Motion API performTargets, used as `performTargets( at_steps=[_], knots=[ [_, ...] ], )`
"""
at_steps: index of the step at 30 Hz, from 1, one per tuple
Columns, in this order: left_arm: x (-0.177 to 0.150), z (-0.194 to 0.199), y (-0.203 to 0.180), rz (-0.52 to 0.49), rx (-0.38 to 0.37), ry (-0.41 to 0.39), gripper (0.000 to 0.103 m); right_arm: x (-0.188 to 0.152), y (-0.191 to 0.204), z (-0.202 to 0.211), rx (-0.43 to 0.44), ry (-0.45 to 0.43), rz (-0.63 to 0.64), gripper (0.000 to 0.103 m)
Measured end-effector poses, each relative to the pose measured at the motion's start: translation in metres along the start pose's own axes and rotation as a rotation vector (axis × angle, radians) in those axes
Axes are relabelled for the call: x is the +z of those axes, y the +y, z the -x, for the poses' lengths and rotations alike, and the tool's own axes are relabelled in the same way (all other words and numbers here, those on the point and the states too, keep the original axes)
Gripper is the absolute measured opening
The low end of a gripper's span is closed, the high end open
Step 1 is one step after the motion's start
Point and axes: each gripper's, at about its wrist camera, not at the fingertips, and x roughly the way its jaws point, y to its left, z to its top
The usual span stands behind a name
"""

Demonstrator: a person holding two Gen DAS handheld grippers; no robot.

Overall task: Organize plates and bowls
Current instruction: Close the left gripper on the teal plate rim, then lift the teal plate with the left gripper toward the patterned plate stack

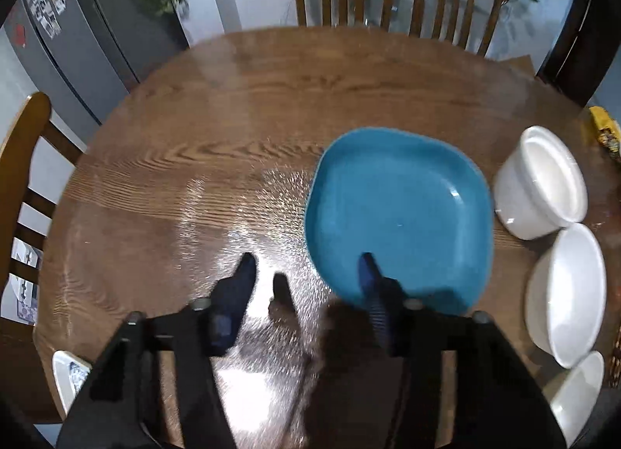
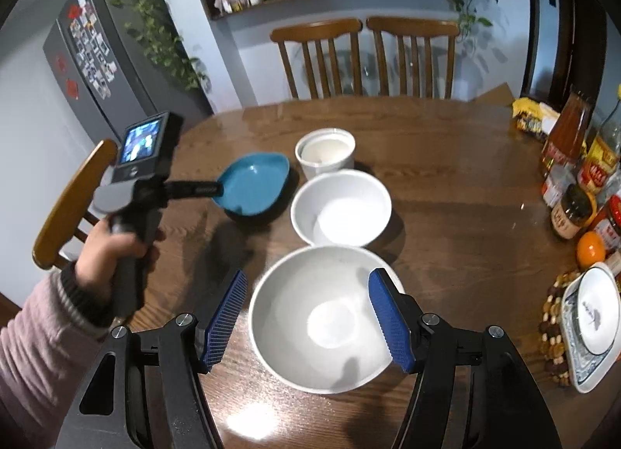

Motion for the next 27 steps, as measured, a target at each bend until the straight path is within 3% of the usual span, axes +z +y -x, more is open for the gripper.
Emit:
performTargets(
  at_steps=[4,7,13,27],
  knots=[
    [-0.001,-0.013,0.001,0.014,-0.018,0.039,0.018,-0.001,-0.003,-0.012,-0.004,0.027,-0.008,0.066],
    [-0.005,-0.008,-0.001,-0.025,-0.022,0.035,0.014,0.001,-0.004,-0.019,-0.005,0.038,-0.014,0.066],
    [-0.035,0.005,-0.002,-0.101,-0.043,0.049,0.013,0.000,0.003,-0.027,0.025,0.055,-0.011,0.066],
    [-0.169,0.058,0.009,-0.186,-0.116,0.079,0.014,-0.031,0.052,-0.028,0.100,0.130,0.083,0.066]
  ],
)
